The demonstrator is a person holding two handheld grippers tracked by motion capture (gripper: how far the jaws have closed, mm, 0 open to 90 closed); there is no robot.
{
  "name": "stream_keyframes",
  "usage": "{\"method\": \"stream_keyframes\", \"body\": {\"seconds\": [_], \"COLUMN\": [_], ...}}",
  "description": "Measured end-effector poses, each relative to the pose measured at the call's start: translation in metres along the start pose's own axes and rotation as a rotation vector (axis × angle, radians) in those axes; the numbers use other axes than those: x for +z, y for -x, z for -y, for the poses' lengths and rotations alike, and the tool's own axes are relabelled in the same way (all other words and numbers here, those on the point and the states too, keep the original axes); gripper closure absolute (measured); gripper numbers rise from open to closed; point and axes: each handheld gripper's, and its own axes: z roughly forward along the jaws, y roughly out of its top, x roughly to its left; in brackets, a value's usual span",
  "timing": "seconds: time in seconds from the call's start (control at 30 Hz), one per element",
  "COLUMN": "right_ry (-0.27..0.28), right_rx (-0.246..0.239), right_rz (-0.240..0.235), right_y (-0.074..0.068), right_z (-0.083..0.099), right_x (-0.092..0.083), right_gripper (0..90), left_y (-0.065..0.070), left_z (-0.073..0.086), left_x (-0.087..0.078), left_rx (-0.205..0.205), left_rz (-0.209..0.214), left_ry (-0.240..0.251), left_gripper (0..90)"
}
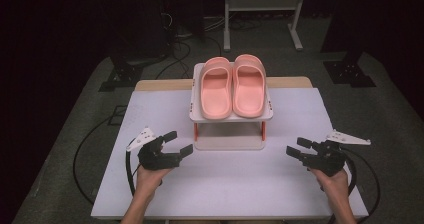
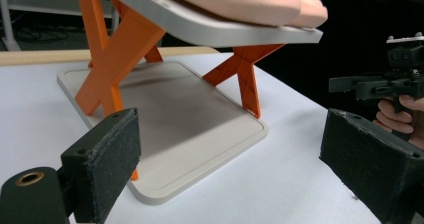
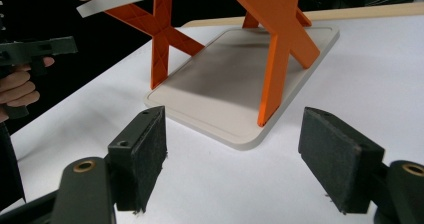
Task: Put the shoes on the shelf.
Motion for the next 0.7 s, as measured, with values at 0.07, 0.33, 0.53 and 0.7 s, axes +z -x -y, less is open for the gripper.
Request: {"method": "stream_keyframes", "body": {"seconds": [0.07, 0.33, 0.53, 0.7], "right_ry": [-0.008, 0.002, 0.002, 0.003], "right_rx": [0.004, 0.019, 0.028, 0.034], "right_rz": [-0.001, 0.003, 0.001, -0.003], "right_y": [0.001, 0.008, 0.010, 0.011], "right_z": [0.002, 0.014, 0.024, 0.034], "right_x": [-0.002, -0.008, -0.012, -0.017], "right_gripper": [26.7, 26.9, 26.9, 26.9], "left_y": [-0.001, -0.002, 0.000, 0.000], "left_z": [0.002, 0.010, 0.018, 0.025], "left_x": [0.001, 0.004, 0.002, -0.001], "left_rx": [-0.004, -0.003, -0.016, -0.020], "left_rz": [0.003, -0.007, -0.014, -0.022], "left_ry": [-0.002, -0.020, -0.015, -0.022], "left_gripper": [9.2, 9.2, 9.2, 9.2]}}
